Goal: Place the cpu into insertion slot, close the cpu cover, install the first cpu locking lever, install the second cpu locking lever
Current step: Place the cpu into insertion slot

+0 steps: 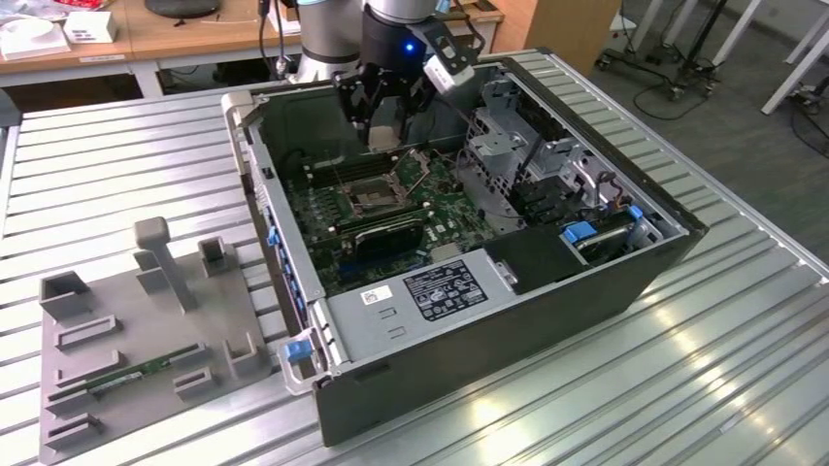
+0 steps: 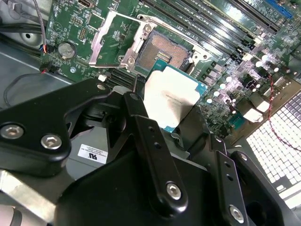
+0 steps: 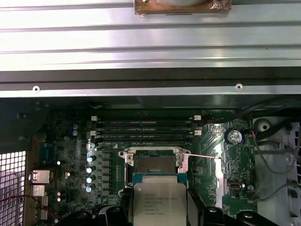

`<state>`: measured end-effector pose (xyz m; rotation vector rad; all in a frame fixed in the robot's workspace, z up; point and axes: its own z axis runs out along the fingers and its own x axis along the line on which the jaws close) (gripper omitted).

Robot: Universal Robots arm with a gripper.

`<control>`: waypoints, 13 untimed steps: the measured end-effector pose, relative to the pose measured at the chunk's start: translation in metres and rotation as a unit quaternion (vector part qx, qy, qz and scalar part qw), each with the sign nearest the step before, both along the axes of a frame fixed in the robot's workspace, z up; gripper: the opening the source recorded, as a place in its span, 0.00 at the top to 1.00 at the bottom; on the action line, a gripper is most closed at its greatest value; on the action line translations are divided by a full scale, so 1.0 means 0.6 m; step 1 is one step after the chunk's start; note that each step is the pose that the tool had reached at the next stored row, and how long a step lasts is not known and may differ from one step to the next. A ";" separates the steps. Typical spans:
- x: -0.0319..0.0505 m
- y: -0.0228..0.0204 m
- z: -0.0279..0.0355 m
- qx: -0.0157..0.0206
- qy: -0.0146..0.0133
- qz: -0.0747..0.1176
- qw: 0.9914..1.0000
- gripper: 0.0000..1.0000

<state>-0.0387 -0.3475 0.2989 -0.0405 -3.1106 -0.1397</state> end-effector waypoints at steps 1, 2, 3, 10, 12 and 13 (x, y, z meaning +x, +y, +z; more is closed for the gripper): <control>0.000 0.0000 -0.001 0.000 0.000 0.000 1.000 0.46; 0.000 -0.0001 -0.002 0.000 0.000 0.000 1.000 0.46; 0.000 -0.0001 -0.004 0.000 0.000 0.000 1.000 0.46; 0.000 -0.0001 -0.007 0.000 0.000 0.000 1.000 0.46; 0.000 -0.0001 -0.007 0.000 0.000 0.000 1.000 0.46; 0.000 -0.0001 -0.007 0.000 0.000 0.000 1.000 0.46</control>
